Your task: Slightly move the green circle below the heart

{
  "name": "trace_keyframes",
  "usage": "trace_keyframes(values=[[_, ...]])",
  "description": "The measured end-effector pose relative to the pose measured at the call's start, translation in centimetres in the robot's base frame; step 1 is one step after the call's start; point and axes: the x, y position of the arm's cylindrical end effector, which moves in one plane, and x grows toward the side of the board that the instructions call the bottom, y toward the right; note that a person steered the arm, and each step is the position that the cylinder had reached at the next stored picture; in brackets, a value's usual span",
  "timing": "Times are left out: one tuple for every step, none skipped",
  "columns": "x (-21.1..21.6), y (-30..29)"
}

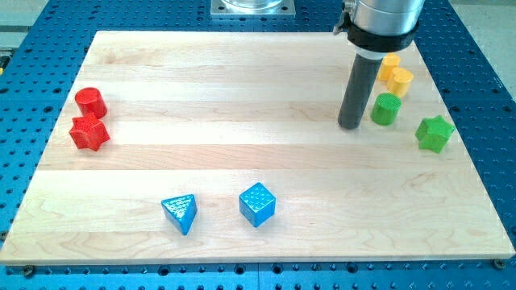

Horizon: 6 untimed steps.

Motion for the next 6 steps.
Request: trace_keyframes(values=[[0.0, 2.6], [0.0, 5.2], [-1.9, 3.3], [-4.3, 3.0], [-5.8, 5.5], [-5.5, 7.2]])
